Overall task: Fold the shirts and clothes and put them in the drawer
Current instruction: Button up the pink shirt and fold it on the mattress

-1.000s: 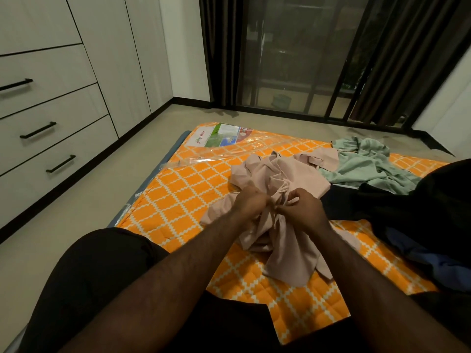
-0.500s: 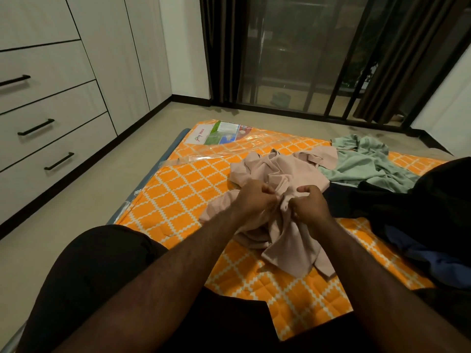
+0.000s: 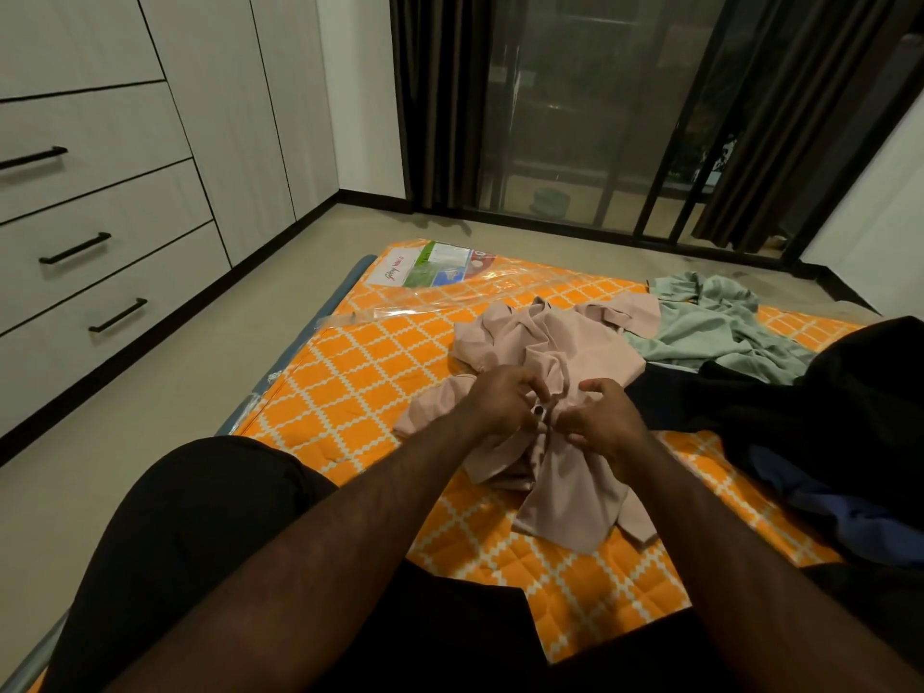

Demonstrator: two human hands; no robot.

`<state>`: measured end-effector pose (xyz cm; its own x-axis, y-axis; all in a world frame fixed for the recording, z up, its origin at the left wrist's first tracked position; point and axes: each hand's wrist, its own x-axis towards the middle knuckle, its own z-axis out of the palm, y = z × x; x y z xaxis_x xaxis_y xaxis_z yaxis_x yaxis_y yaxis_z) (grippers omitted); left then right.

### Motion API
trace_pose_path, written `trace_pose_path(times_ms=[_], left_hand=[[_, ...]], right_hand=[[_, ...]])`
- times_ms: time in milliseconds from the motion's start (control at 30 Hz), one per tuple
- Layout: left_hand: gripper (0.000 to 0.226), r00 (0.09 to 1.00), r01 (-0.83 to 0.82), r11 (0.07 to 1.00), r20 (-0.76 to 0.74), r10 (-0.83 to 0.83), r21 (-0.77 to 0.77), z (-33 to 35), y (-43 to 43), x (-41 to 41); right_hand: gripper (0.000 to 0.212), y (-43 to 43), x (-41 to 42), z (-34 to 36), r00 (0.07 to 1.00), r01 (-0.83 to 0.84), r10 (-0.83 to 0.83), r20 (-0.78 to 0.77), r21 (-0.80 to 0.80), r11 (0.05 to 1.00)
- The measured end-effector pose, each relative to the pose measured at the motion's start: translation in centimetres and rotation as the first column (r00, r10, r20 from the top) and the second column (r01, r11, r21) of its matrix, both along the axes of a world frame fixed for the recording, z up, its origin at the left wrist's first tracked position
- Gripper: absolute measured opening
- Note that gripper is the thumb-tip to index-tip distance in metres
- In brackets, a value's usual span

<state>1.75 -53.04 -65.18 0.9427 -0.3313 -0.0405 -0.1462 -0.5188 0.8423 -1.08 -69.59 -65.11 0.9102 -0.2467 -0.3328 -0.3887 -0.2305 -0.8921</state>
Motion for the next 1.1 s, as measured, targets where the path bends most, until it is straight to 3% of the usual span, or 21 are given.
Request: trace_pose_path(times_ms=[67, 133, 500, 700, 867, 1100], left_hand=[[0.04, 0.998, 0.0, 0.998, -0.056, -0.003, -0.057, 0.0, 0.0, -0.1], [0.039, 0.998, 0.004, 0.998, -0.068, -0.008, -0.056, 0.0, 0.0, -0.2], [0.017, 0.998, 0.028, 0.988, 0.058, -0.037, 0.151, -0.8, -0.6, 0.3], [0.005, 0.998, -0.057, 0.998, 0.041, 0.055, 0.035, -0.9, -0.7, 0.3], [0.018, 0.999, -0.046, 0.997, -0.032, 0.044, -0.069, -0.7, -0.8, 0.1], [0.017, 0.998, -0.068, 0.993, -0.014, 0.067, -0.099, -1.0, -0.7, 0.1]], right_hand=[[0.062, 0.1, -0.4, -0.1, 0.998, -0.054, 0.053, -0.016, -0.105, 0.993], [0.051, 0.3, -0.7, 0.0, 0.998, -0.061, 0.058, -0.036, -0.09, 0.994], [0.027, 0.3, -0.9, -0.4, 0.989, 0.003, 0.029, 0.148, -0.21, 0.978], [0.012, 0.2, -0.7, -0.8, 0.976, 0.013, 0.052, 0.21, -0.299, 0.954], [0.017, 0.4, -0.5, -1.2, 0.972, 0.016, 0.064, 0.227, -0.336, 0.942], [0.02, 0.5, -0.3, -1.3, 0.964, 0.033, 0.065, 0.256, -0.363, 0.931]])
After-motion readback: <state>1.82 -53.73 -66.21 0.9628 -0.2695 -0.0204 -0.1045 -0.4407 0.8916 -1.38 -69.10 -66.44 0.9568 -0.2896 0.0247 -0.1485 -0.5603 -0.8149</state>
